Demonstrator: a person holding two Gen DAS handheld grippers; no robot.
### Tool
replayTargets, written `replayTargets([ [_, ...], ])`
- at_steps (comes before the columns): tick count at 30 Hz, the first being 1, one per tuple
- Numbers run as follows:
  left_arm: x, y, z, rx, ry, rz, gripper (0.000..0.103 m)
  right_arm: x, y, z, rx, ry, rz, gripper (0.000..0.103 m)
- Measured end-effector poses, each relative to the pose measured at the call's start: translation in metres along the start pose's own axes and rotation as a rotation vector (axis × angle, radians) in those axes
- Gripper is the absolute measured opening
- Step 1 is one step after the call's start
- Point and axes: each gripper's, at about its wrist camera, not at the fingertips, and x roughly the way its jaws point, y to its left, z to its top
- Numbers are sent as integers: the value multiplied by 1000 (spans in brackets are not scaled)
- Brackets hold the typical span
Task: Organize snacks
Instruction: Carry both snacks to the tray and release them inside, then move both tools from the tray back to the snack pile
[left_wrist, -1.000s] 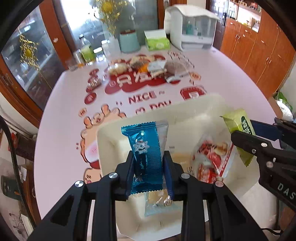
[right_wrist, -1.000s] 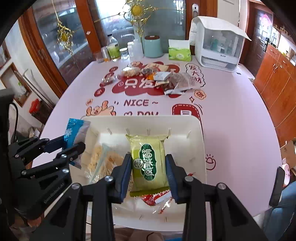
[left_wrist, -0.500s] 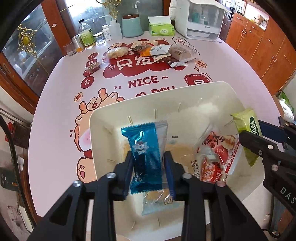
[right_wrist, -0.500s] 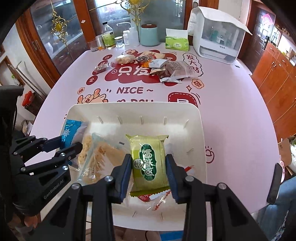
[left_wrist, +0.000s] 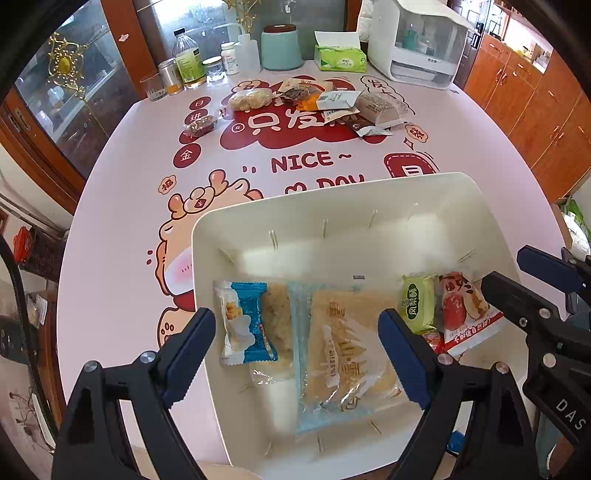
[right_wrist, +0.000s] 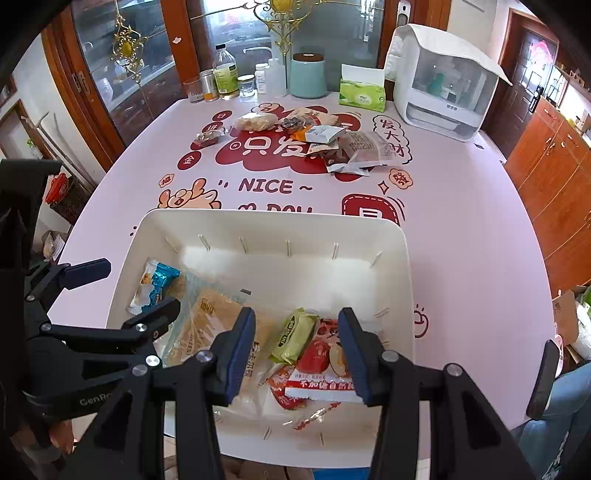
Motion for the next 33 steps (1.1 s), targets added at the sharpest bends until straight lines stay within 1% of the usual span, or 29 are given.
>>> replayTargets([
  [16,3,-2,4,6,-5,3,89,12,0,2,-2,35,6,47],
  [23,1,10,20,-17,-16,7,89,15,-4,9,1,21,18,47],
  [26,-8,16,34,-18,-55,30,89,12,-10,16,12,-9,37,47],
  [29,-19,23,50,-16,-112,68,89,11,-21,26,35,-35,47,48],
  [33,-32,30,75,6,-188,143,89,9,-37,42,58,-65,37,49],
])
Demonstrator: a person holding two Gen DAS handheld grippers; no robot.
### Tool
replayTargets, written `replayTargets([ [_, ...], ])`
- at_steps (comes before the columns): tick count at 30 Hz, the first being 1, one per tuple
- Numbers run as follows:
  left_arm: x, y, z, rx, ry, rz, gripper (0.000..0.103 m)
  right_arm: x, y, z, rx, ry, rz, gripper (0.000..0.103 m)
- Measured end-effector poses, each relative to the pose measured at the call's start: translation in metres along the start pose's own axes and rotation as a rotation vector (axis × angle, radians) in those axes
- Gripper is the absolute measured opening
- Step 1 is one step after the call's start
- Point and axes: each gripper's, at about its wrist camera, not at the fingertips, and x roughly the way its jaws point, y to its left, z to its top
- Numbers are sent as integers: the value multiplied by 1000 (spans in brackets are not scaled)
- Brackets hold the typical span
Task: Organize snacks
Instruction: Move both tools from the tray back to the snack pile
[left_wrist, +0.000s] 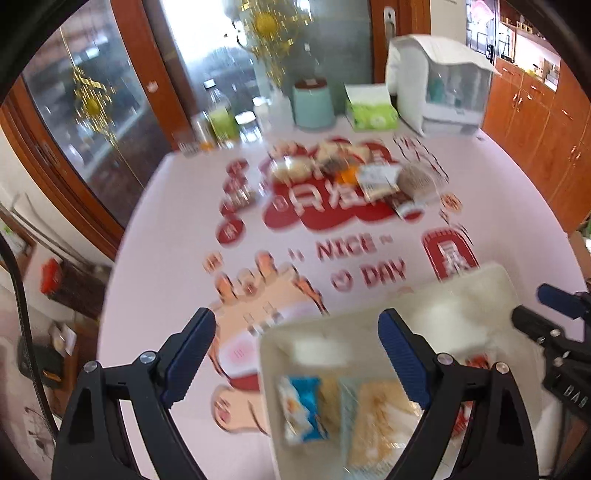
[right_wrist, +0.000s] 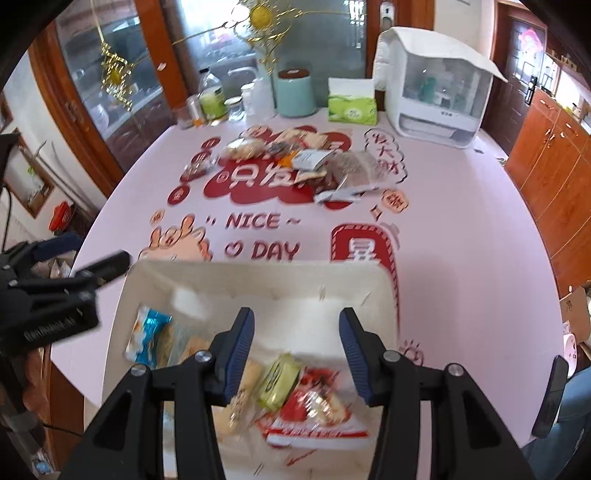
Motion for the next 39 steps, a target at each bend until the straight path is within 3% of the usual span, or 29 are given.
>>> replayTargets([
  [12,3,14,89,70,-117,84,92,6,-48,79,-25,-45,-22,54],
  [17,28,10,135,144,-120,84,93,23,-59,123,-83,-58,-39,64],
  [22,73,0,178,315,-100,82,93,56,-74,167,-101,-8,-38,64],
  [26,123,-6,201,459,-93,121,93,96,-87,202,-102,38,-65,65],
  [29,169,-5,213,517,-33,101,93,133,-99,224,-75,87,-48,65],
  [33,239,-4,217,568,97,44,93,187,-114,238,-15,174,29,65],
  [39,304,-11,210,650,171,38,93,252,-113,234,-11,299,67,65],
])
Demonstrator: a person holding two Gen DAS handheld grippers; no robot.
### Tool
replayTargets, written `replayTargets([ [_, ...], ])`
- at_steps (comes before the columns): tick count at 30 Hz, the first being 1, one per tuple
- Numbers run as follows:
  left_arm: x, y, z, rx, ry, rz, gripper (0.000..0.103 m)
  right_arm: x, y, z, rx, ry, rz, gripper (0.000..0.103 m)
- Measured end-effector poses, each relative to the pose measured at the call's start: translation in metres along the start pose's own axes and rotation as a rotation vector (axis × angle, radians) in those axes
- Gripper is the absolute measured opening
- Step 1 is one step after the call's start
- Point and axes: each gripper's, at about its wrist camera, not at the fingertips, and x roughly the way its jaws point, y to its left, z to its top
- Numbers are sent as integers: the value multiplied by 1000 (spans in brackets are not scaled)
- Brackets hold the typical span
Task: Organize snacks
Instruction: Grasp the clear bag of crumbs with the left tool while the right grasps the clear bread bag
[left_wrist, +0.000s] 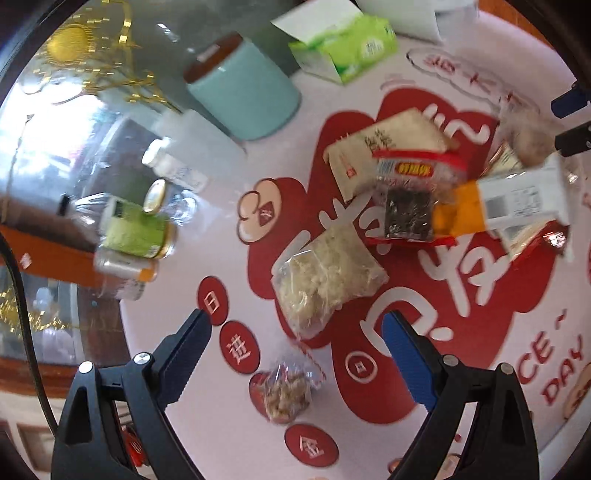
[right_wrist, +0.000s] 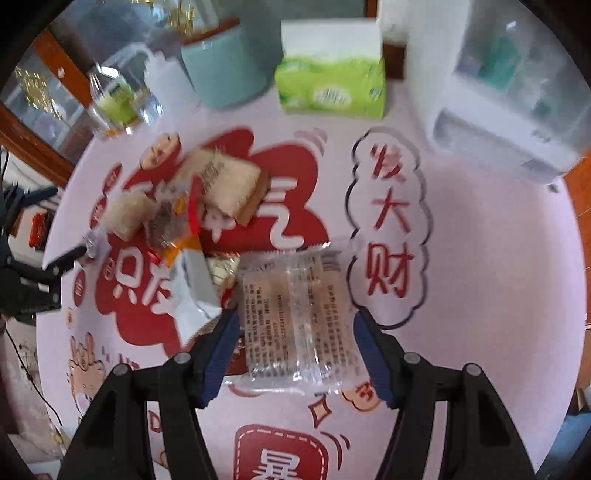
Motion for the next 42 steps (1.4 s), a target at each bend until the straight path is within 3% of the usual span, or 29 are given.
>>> replayTargets([
  [4,28,-2,9,39,15,6,93,22,7,0,-55,19,-38,67],
  [9,56,2,18,19,40,-30,93,38,5,4,-66,30,-16,75],
  [18,86,19,31,-178,57,-104,94,55,-4,6,-46,31,18,82],
  [19,86,20,32,-192,56,-115,92,56,-4,6,-46,33,18,82],
  [20,87,21,33,-206,51,-134,83,57,-4,6,-46,31,17,82],
  [21,85,21,34,-222,43,-163,67,56,-4,6,-49,29,15,82],
  [23,85,20,37,-235,40,-186,50,56,-4,6,-49,24,16,80],
  [25,83,15,38,-239,37,-174,44,56,-2,5,-49,17,19,77],
  [27,76,8,38,-242,25,-171,37,54,-1,4,-50,4,13,73],
  [31,60,1,35,-279,26,-164,36,46,6,-1,-63,-23,-36,64],
  [42,-42,-9,-5,-274,-38,-117,36,0,16,-24,-47,-67,-131,62],
])
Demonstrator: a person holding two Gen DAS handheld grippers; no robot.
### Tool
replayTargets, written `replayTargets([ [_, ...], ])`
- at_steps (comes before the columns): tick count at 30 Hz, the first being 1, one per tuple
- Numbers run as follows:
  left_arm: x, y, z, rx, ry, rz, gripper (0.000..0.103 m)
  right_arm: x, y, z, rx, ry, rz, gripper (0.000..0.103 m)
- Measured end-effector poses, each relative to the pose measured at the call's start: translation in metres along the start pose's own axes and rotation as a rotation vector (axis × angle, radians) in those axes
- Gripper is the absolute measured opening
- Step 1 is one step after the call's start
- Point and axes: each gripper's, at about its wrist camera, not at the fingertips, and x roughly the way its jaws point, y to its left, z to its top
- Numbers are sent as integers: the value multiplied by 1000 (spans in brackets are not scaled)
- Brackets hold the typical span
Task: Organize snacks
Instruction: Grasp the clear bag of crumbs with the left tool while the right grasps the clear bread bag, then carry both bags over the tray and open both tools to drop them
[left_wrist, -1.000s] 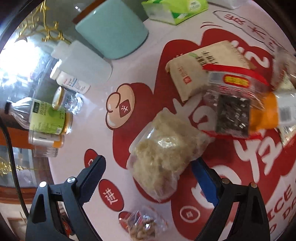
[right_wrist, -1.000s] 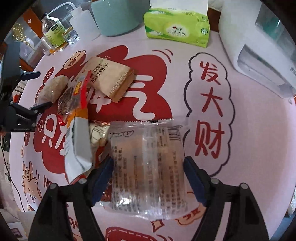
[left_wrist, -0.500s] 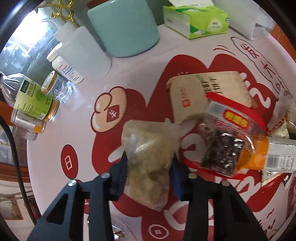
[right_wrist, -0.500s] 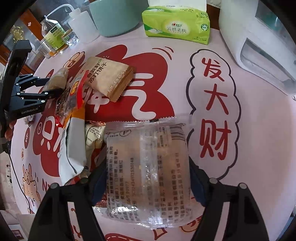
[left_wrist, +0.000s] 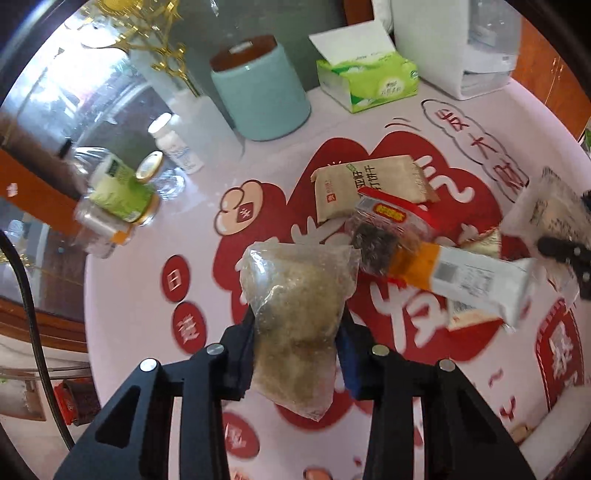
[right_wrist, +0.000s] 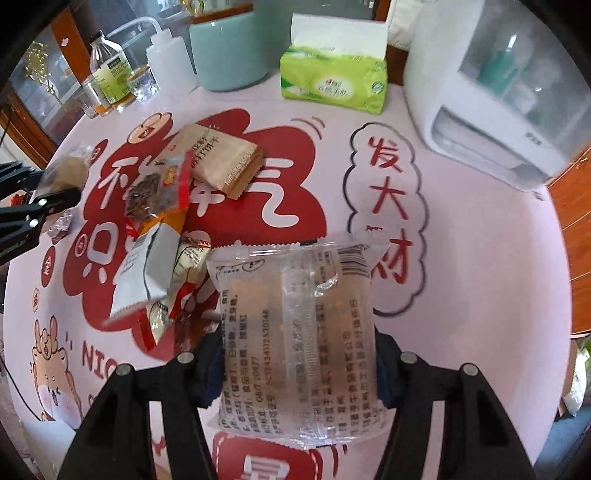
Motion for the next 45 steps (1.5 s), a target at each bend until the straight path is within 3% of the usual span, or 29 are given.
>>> replayTargets([
  [10,-125,-11,-58,-3,-103,11,36,-101,20,-40,-1,-101,-34,62],
  [17,-208,-35,-127,-70,-190,-56,36,-168,44,-95,17,-127,-13,62],
  [22,-247,-56,-185,-145,-197,-153,36,-207,62,-141,43,-166,30,63],
  [25,-254,-68,-214,-186,-192,-188,36,-226,71,-173,68,-189,62,63],
  [29,-258,-88,-248,-211,-200,-176,36,-240,82,-214,85,-211,98,64],
  [32,-253,-100,-270,-246,-187,-221,36,-239,90,-237,95,-192,122,65],
  [40,-232,-127,-299,-269,-150,-253,37,-223,107,-285,93,-138,122,67],
  [45,-218,-139,-306,-294,-114,-295,37,-213,113,-298,92,-106,125,67],
])
